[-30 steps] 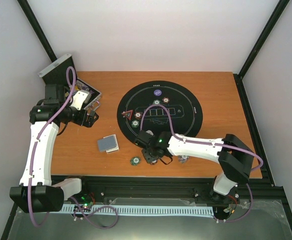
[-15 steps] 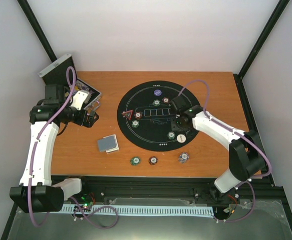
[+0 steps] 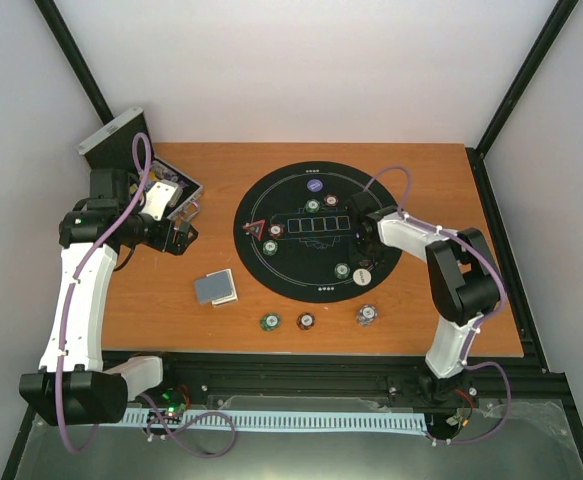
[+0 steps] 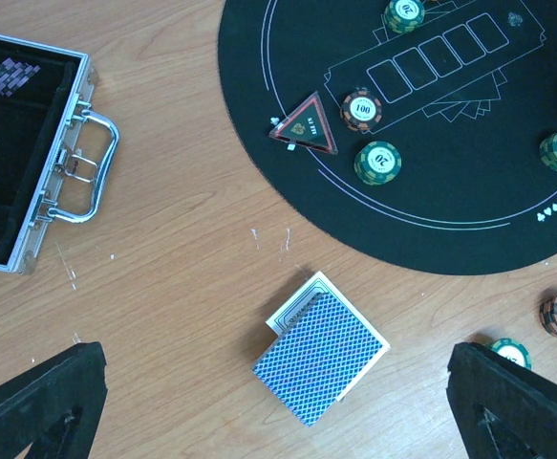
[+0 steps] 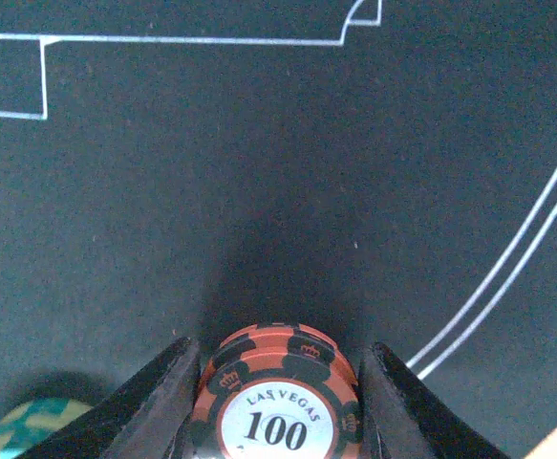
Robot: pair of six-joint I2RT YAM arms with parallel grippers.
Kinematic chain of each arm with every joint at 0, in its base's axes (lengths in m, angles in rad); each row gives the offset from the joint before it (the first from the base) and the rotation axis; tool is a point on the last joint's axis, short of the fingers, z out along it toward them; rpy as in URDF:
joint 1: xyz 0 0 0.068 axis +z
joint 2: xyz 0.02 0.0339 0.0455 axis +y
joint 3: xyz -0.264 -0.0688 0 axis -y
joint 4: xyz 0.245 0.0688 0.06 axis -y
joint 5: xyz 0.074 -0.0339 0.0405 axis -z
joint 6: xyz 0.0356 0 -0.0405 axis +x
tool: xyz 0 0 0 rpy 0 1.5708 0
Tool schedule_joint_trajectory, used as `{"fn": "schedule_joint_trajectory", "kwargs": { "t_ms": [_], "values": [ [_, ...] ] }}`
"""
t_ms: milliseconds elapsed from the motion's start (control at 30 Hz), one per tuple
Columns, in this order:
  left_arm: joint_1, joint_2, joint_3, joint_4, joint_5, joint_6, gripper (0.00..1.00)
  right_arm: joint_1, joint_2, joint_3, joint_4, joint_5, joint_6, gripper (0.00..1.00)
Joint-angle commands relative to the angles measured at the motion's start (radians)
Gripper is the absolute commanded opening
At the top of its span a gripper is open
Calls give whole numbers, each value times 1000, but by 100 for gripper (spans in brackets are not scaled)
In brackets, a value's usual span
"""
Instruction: Distribute texas hold em gaming equipment
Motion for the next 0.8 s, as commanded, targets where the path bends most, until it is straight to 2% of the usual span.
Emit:
{"fn": "schedule_joint_trajectory", "kwargs": {
  "t_ms": [0, 500, 567, 767],
  "values": [
    [6, -5, 23, -24, 20, 26, 100, -25, 44, 53, 34, -8, -31, 35],
    [5, 11, 0, 0, 24, 31, 100, -42, 106, 69, 52, -12, -40, 37],
    [6, 12, 2, 0, 19, 34, 100, -42, 110, 69, 47, -2, -37, 42],
    [6, 12, 7, -6, 14, 42, 100, -42, 62, 68, 22, 24, -34, 68]
  ]
}}
